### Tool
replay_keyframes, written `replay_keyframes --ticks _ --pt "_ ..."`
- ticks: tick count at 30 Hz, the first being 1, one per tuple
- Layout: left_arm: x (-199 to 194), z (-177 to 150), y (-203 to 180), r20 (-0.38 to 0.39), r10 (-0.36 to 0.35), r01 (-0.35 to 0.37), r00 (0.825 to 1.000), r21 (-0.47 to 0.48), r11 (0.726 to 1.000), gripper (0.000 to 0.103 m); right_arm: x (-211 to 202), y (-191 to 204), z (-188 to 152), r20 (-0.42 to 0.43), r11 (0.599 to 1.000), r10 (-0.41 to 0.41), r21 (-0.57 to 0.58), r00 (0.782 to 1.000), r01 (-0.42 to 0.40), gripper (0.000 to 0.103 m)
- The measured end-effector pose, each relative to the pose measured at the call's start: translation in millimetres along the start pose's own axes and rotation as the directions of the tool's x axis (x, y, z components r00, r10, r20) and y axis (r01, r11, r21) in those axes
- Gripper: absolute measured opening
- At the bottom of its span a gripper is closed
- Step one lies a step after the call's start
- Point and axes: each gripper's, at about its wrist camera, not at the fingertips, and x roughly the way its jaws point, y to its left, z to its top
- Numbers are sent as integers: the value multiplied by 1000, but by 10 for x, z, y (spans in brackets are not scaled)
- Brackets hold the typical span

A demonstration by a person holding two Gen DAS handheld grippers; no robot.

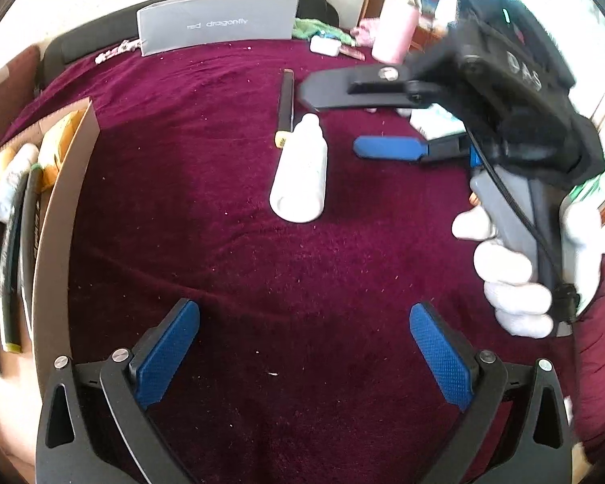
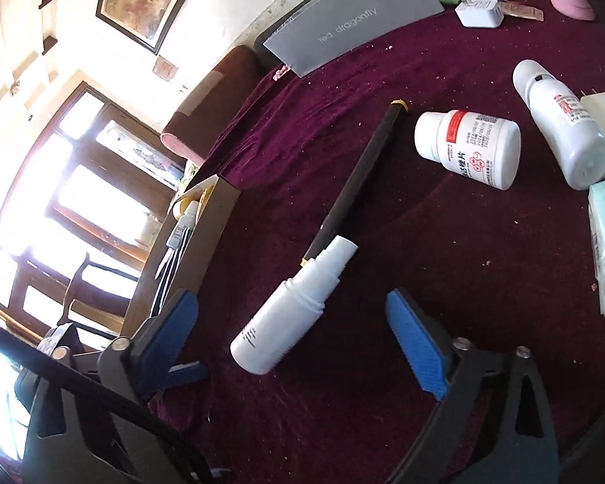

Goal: Organize objects
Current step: 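Reach the right tool toward the white spray bottle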

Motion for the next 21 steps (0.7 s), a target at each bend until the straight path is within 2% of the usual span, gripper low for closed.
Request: replay_keyframes --ticks 3,5,7,8,9,11,12,14,15,16,17,19,21 --pt "30 -11 -82 -17 54 -53 998 41 998 101 72 120 -9 -17 997 -50 -58 999 49 103" --pt "-17 -28 -10 -2 22 -22 1000 7 1000 101 83 132 17 -29 996 -77 -44 997 76 103" --pt "-127 -94 151 22 -55 57 998 -73 996 101 53 95 40 -36 994 -96 55 995 98 103" --pt "-166 -118 193 31 -70 73 997 -89 993 101 40 86 45 -42 988 -112 98 993 116 103" --pt "-221 -156 240 43 -72 76 997 -105 992 101 33 102 50 -49 982 -141 121 989 146 102" --pt "-330 -217 312 63 -96 103 993 -117 988 97 55 233 52 -54 953 -288 86 956 292 99" --pt "-380 -236 334 73 -109 117 991 -124 985 97 112 322 50 -59 927 -369 45 928 372 95" --pt "-512 -241 355 103 -117 130 988 -129 983 97 231 458 42 -75 891 -453 -18 888 453 83" --pt "-593 -226 358 123 -104 119 987 -125 985 97 305 525 23 -87 876 -483 -43 871 481 70" --pt "-679 -201 361 145 -95 112 985 -120 986 97 367 586 -7 -93 868 -497 -69 863 492 53" --pt "-760 -168 376 163 -100 120 982 -121 985 97 421 635 -39 -96 857 -515 -92 852 508 45" --pt "-858 -87 444 191 -111 137 975 -132 982 97 447 692 -76 -78 816 -575 -128 815 564 35" --pt "-906 15 519 205 -94 126 974 -151 980 97 404 670 -100 -83 824 -564 -123 821 553 28"
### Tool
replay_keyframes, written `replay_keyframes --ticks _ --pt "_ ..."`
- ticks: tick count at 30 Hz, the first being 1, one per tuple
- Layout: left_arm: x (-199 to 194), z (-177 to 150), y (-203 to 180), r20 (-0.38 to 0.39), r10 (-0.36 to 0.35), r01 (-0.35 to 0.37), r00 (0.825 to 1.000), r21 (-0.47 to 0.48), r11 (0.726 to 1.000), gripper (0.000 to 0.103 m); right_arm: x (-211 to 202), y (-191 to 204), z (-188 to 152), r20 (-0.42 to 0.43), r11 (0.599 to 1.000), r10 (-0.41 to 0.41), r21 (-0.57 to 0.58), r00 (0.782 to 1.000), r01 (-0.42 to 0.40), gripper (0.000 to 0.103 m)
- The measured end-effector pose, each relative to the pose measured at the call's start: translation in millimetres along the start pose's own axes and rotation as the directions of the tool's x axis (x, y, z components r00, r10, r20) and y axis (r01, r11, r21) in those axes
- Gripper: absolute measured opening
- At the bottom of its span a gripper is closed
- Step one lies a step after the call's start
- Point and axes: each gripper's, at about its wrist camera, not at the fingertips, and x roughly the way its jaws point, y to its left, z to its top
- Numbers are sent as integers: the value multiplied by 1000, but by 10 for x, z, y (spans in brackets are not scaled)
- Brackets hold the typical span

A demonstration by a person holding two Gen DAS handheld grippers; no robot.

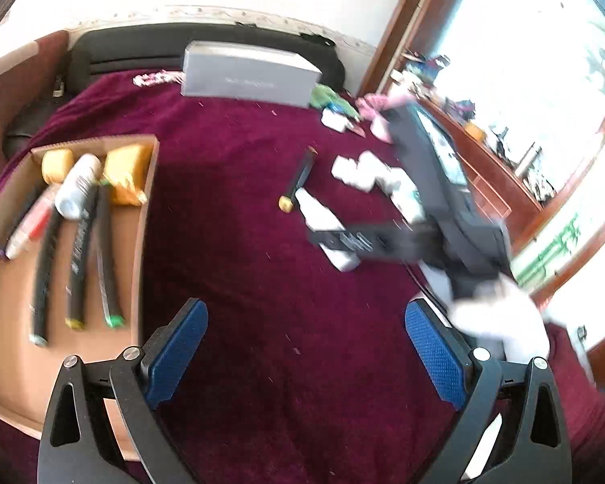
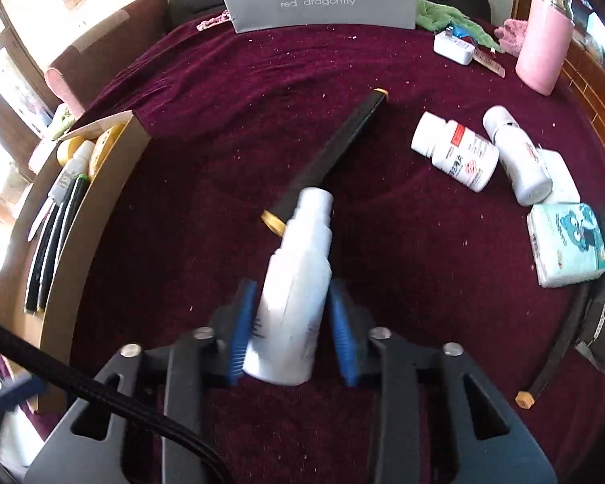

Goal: Organize objects
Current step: 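Reach the right tool toward the white spray bottle, then grasp white spray bottle with right tool while left tool grasps yellow-capped marker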

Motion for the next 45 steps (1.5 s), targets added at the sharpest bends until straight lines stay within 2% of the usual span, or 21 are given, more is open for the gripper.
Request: replay_keyframes --ticks 6,8,11,15,18,19,20,22,25,28,31,33,34,35,38,42,45 --pt "288 445 49 19 60 -60 998 4 998 97 -199 -594 -211 26 995 -30 97 999 28 27" --pt "541 611 -47 -5 68 -68 998 47 997 96 -237 -772 -257 52 990 7 138 999 -14 27" --pt "998 857 -174 -28 119 -115 993 119 986 95 -259 -958 -321 106 979 92 171 990 -109 27" --pt "1467 1054 -238 -74 166 -150 983 187 971 93 -287 -983 -377 164 975 126 164 978 -153 27" --pt "1767 1144 -317 -114 192 -157 975 259 953 71 -206 -904 -344 183 976 132 150 974 -160 27" --pt "1822 1150 -345 -124 193 -153 973 279 948 59 -203 -902 -342 184 976 134 145 974 -162 27" --pt "1886 1159 -370 -137 192 -145 972 294 945 52 -185 -903 -324 186 976 138 143 973 -166 28" --pt "2032 1179 -393 -165 198 -141 966 307 941 50 -183 -929 -321 189 971 156 151 969 -186 28" --pt "2190 1166 -446 -195 199 -124 960 341 932 41 -173 -1016 -314 193 953 206 183 959 -241 28" --pt "2227 1156 -513 -170 213 -137 962 373 918 41 -159 -1067 -314 196 940 235 203 952 -274 28" --pt "2221 1122 -538 -147 222 -153 964 379 913 42 -155 -1055 -301 197 941 234 202 952 -273 28" --pt "2198 1101 -549 -150 215 -145 965 377 915 33 -151 -1033 -297 197 943 232 196 953 -270 30" --pt "2186 1093 -570 -155 217 -144 964 383 913 16 -150 -1023 -293 197 944 231 193 953 -268 30" --pt "2171 1088 -585 -162 216 -140 963 385 912 12 -150 -1017 -291 197 944 230 192 953 -267 30" --pt "2097 1031 -578 -174 209 -134 962 367 920 11 -148 -1010 -290 199 943 232 194 952 -271 30" --pt "1906 943 -471 -195 156 -96 968 287 953 11 -137 -1007 -278 203 942 234 193 951 -273 30" --pt "1717 840 -447 -187 151 -96 971 274 957 11 -136 -1008 -296 206 944 230 189 951 -269 30"
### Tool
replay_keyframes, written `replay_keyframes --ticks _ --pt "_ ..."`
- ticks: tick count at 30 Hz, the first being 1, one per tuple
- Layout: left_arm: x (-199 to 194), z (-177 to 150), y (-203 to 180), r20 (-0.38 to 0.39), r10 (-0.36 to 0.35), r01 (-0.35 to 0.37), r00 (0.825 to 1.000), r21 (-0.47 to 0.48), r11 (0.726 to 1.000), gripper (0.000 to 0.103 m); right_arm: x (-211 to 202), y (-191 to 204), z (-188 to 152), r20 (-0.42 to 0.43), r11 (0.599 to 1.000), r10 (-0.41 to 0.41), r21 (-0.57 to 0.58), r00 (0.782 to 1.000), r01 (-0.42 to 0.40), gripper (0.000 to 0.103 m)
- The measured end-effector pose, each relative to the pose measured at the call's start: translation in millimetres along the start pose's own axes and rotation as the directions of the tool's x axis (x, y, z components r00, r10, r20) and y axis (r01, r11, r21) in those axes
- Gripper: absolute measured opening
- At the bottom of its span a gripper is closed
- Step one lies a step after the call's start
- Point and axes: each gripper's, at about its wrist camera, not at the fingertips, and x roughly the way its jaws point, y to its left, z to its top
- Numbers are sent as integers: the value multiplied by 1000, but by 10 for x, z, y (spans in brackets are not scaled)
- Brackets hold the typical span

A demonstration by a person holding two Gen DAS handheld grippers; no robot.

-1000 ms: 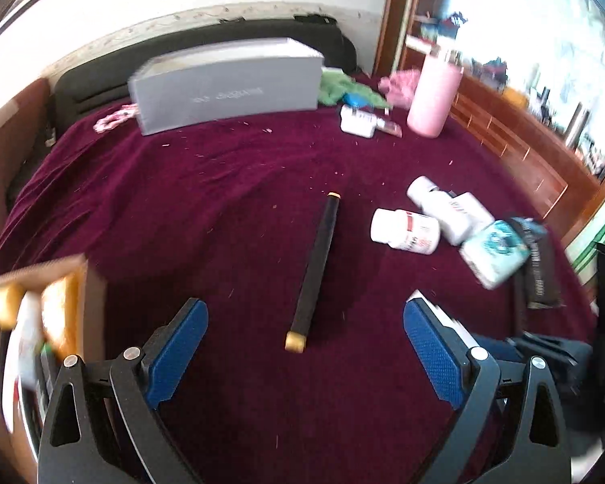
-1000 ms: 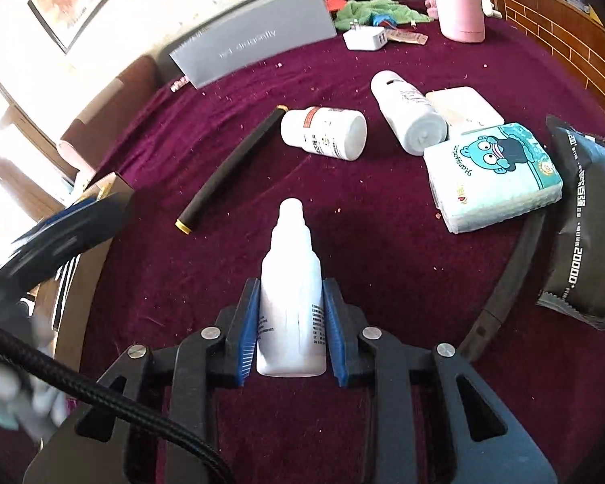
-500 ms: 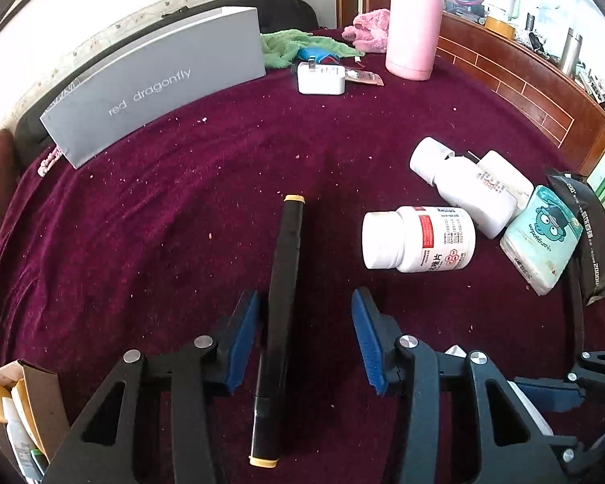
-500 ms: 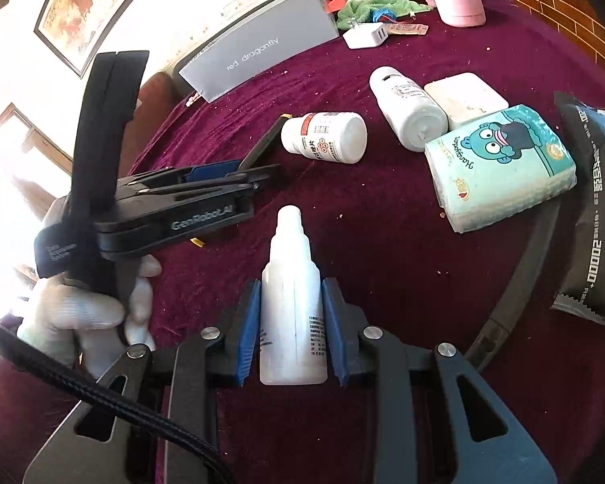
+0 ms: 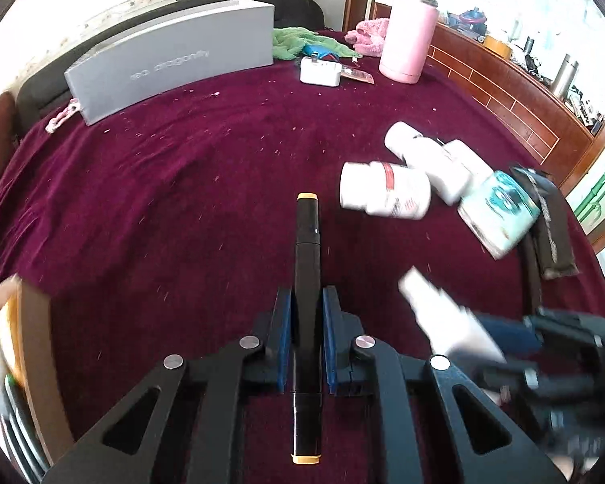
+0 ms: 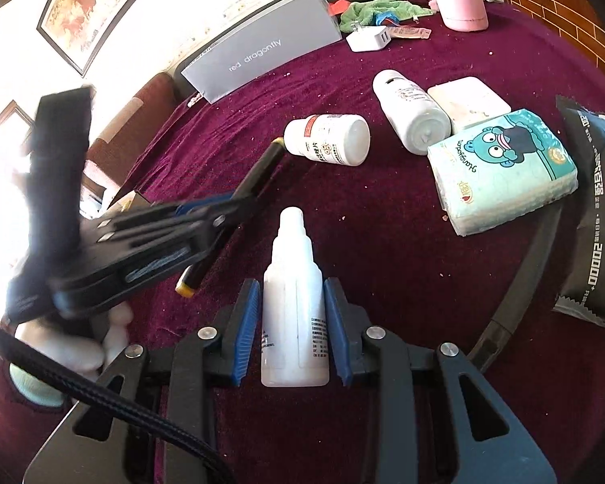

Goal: Organize objects
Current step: 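Grasp white spray bottle with right tool while left tool grasps yellow-capped marker, then carry spray bottle with right tool while left tool carries marker toward the tray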

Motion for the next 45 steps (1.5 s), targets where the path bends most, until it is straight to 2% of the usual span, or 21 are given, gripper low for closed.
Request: replay_keyframes --ticks 6,10,11,20,21,25,29,30,31,32,36,45 --pt "-312 -418 -61 8 -5 5 1000 -29 1000 11 -5 5 -39 5 1000 -9 -12 1000 9 30" --pt "-258 -587 -162 -21 5 -6 1000 -26 1000 11 7 7 -44 9 1000 -11 -14 1000 11 31" --pt "-271 -605 -198 7 25 -24 1000 -17 1000 11 7 -4 -41 10 1000 -10 -14 1000 10 31" --pt "-252 -690 -336 82 118 -116 990 -28 993 12 -8 54 -88 20 999 -22 -42 1000 23 36" --pt "-263 -704 -334 85 112 -110 990 -31 993 11 -4 72 -96 23 998 -32 -52 999 33 36" --pt "-370 -759 -163 74 6 2 997 -112 994 11 17 168 -121 30 991 -91 -98 995 93 36" --pt "-564 -892 -117 103 -4 18 995 -136 991 11 38 243 -130 26 981 -144 -128 989 146 36" --pt "-627 -935 -93 113 -10 26 994 -144 989 11 39 254 -131 23 979 -155 -131 988 157 34" --pt "-660 -960 -80 116 -13 30 993 -149 988 11 32 259 -133 21 977 -171 -128 985 172 28" --pt "-712 -995 -57 122 -15 35 992 -159 987 11 26 254 -130 16 977 -175 -122 984 176 27" --pt "-896 -1128 26 151 -42 71 988 -197 978 11 -33 200 -170 -6 987 -144 -67 990 144 27" --pt "-1133 -1378 84 184 -71 111 980 -220 969 12 -232 299 -376 -24 996 -85 -30 996 84 28"
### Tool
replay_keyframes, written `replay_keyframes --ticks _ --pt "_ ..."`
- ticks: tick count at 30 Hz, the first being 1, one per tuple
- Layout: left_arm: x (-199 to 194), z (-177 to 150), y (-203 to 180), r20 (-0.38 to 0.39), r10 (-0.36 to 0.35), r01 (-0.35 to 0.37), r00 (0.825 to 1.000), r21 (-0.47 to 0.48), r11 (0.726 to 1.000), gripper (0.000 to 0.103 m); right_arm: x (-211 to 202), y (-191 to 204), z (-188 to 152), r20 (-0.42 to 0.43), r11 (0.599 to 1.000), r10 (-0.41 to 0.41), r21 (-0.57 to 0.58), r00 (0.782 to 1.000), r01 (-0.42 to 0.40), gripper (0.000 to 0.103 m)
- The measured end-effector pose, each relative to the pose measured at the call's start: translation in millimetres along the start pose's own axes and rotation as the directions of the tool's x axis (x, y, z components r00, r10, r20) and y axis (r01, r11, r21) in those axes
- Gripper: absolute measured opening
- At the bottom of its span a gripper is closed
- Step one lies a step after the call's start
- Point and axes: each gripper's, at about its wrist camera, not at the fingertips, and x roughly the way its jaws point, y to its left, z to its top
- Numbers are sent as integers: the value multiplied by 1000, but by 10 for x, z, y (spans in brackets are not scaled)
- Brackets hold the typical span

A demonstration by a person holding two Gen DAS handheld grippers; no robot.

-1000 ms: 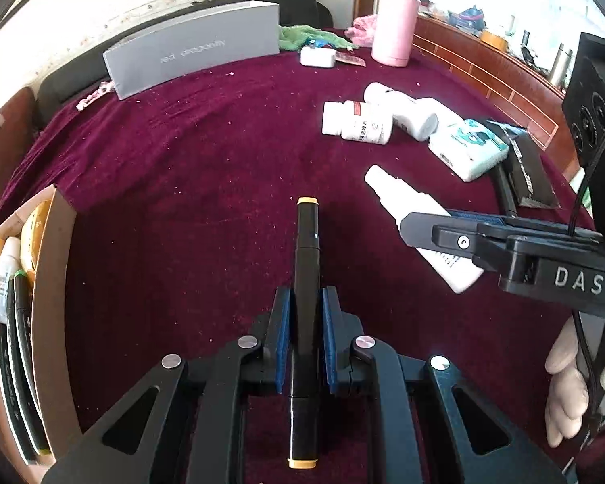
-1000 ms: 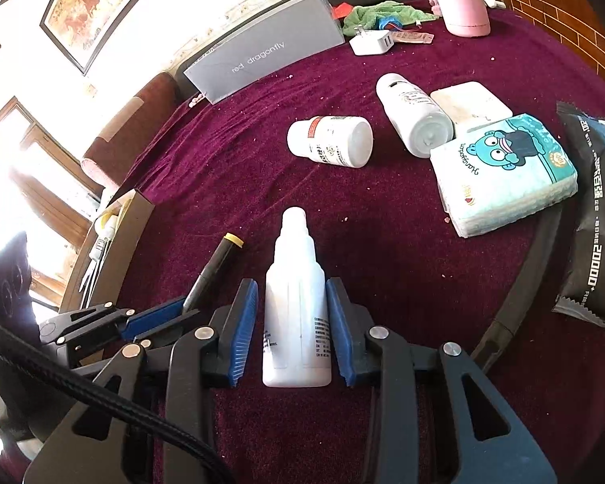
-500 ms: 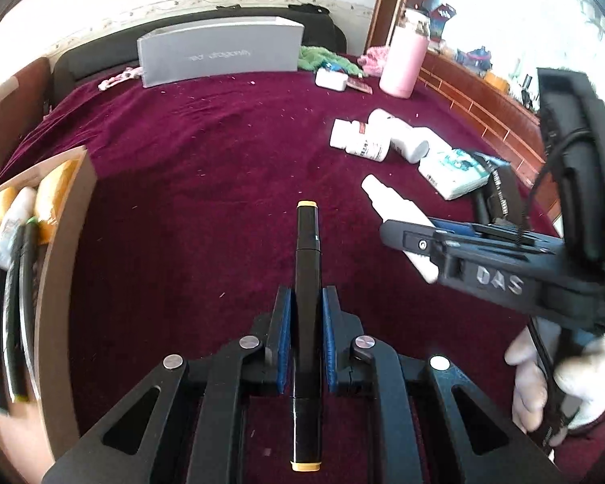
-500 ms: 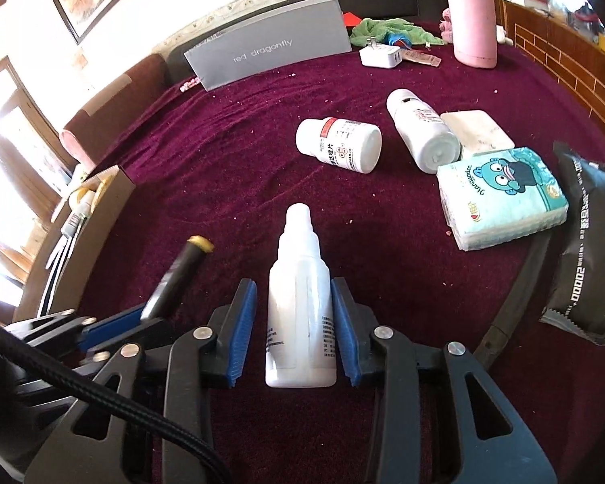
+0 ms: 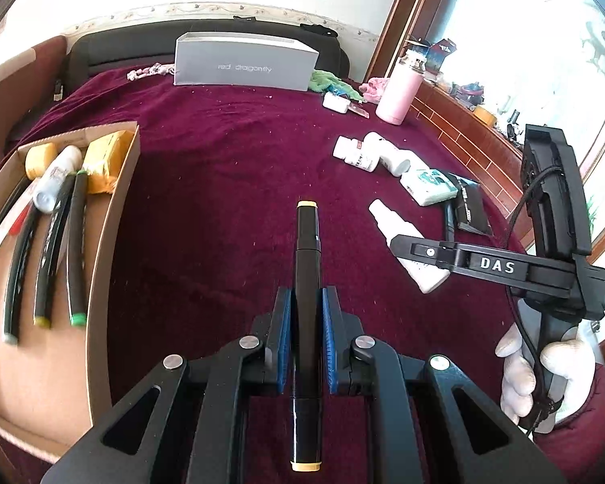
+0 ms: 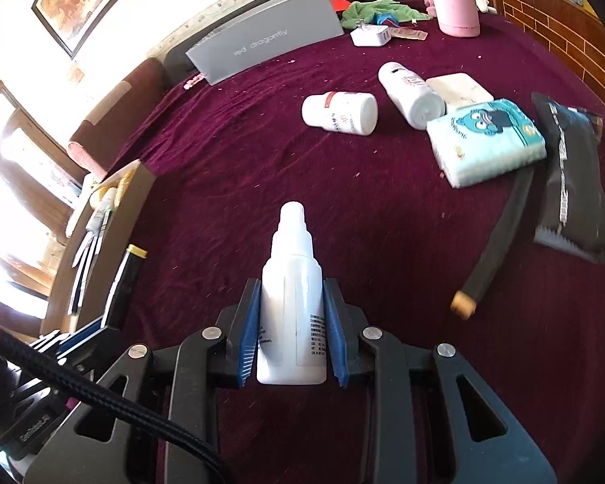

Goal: Organize objects
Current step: 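Carry spray bottle with right tool while left tool carries marker toward the tray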

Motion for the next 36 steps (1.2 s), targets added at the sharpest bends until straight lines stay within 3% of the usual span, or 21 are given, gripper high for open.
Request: replay_keyframes --ticks 9,18,25,36 --pt "-153 -145 69 16 -25 25 1000 -22 999 12 -98 239 -223 -18 998 60 -4 998 -60 28" --pt "-450 -156 326 87 -11 18 996 -77 997 12 -156 639 -266 -26 993 99 -66 995 -101 28" --pt "-694 -167 624 142 29 -10 989 -130 991 12 -104 1079 -257 -58 978 155 -129 986 -161 28" --pt "-1064 -158 1370 198 171 -120 965 -246 962 12 177 1751 -150 -134 947 232 -193 963 -255 28"
